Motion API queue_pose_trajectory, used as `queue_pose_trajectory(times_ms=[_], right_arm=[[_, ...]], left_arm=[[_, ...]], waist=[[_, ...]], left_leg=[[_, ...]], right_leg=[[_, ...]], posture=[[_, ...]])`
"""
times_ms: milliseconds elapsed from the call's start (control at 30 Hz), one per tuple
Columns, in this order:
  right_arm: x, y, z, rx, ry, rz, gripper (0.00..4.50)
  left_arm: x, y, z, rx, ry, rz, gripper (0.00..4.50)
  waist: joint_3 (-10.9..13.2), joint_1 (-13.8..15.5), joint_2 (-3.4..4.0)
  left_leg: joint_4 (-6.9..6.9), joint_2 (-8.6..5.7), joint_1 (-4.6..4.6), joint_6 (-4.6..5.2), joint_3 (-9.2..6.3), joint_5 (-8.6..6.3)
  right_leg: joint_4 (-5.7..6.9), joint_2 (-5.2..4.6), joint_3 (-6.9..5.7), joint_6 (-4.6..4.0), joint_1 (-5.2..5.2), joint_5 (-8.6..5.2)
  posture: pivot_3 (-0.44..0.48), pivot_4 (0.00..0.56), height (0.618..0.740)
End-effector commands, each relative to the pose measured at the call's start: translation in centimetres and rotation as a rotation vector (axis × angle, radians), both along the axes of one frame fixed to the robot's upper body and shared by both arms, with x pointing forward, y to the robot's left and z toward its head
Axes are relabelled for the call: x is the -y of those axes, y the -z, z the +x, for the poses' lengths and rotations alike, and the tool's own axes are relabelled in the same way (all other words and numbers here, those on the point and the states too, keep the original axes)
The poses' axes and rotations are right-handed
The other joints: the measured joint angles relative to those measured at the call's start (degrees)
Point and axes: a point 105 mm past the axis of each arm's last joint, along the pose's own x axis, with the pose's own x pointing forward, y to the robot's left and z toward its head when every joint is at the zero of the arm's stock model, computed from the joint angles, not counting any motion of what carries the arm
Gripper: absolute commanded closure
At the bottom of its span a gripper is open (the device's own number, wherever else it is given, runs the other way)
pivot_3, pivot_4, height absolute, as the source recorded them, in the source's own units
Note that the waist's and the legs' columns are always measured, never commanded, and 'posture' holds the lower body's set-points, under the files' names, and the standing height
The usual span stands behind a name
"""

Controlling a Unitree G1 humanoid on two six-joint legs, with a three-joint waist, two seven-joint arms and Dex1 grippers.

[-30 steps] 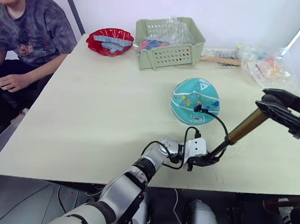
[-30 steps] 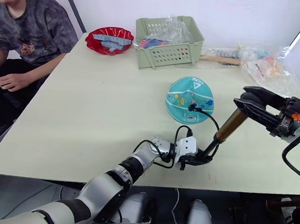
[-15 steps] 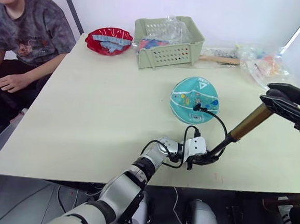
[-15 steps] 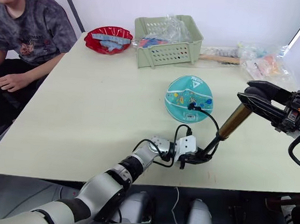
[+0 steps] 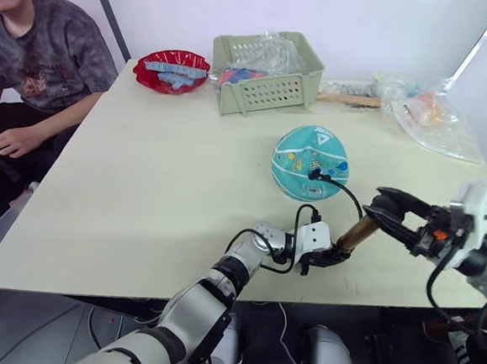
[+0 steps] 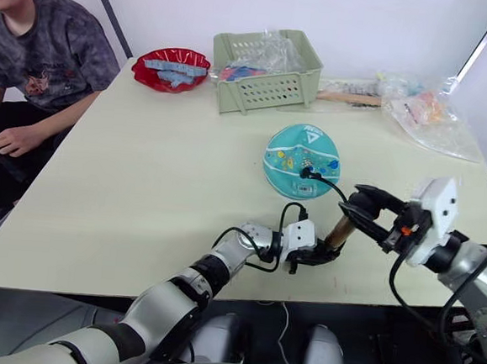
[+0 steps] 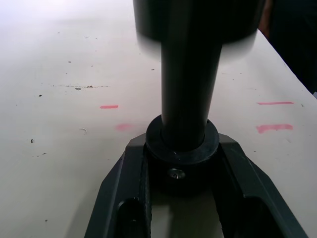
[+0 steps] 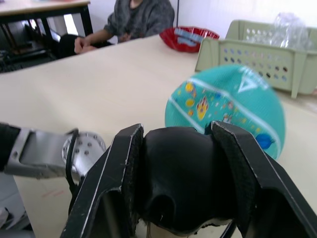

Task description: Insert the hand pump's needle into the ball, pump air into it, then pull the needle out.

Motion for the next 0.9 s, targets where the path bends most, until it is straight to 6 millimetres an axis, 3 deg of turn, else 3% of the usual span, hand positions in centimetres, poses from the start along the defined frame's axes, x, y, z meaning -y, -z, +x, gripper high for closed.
queue_pose_trajectory(times_ms=[33,200,267,400,600,800,900], right_arm=[[-0.3,4.7,-0.3,-0.140,0.017,-0.082,2.79],[-0.8,5.4,-0.1,-0.131,0.033,-0.074,2.79],[-1.0,4.8,-0.1,-0.115,0.034,-0.050,2.79],[-0.5,1.5,0.0,-0.042,0.024,0.004,2.79],[-0.1,-4.4,0.0,0.053,-0.024,0.068,2.79],[2.5,-10.5,-0.5,0.135,-0.026,0.084,2.79],[3.3,-12.4,-0.7,0.153,-0.017,0.083,2.79]], left_arm=[[-0.7,3.6,-2.2,-0.117,0.014,0.107,3.37],[-0.3,3.5,-2.3,-0.118,0.018,0.098,3.37],[0.0,3.3,-2.4,-0.118,0.022,0.085,3.37],[0.3,3.1,-2.4,-0.117,0.025,0.076,3.37],[0.6,3.1,-2.6,-0.119,0.033,0.074,3.37],[0.9,3.1,-2.8,-0.128,0.041,0.073,3.37],[0.8,3.1,-2.8,-0.125,0.041,0.076,3.37]], waist=[[0.0,0.0,0.05],[-0.2,0.0,0.02],[-0.2,0.0,-0.02],[-0.2,0.2,0.05],[0.4,0.9,0.76],[0.6,1.6,0.95],[0.7,1.6,0.91]], left_leg=[[0.00,-0.01,-0.01,0.00,0.00,0.00],[0.02,-0.03,-0.03,-0.01,-0.02,-0.01],[0.07,-0.01,-0.04,-0.01,-0.09,-0.01],[0.07,-0.01,-0.12,-0.02,-0.25,-0.01],[0.11,-0.13,-0.26,-0.02,-0.37,-0.01],[0.11,-0.23,-0.50,-0.01,-0.57,-0.01],[0.15,-0.25,-0.59,0.00,-0.65,0.00]], right_leg=[[-0.01,-0.02,0.00,-0.02,0.00,0.01],[-0.02,-0.05,-0.04,-0.07,0.01,0.04],[-0.02,-0.05,-0.13,-0.07,0.02,0.04],[-0.03,-0.06,-0.28,-0.08,0.04,0.04],[-0.05,-0.18,-0.43,-0.09,0.04,0.05],[-0.13,-0.22,-0.67,-0.12,-0.01,0.05],[-0.16,-0.22,-0.75,-0.12,-0.01,0.05]], posture=[[0.000,0.150,0.740],[0.000,0.150,0.740],[0.000,0.150,0.740],[0.000,0.150,0.740],[0.000,0.150,0.740],[0.000,0.150,0.740],[0.000,0.150,0.740]])
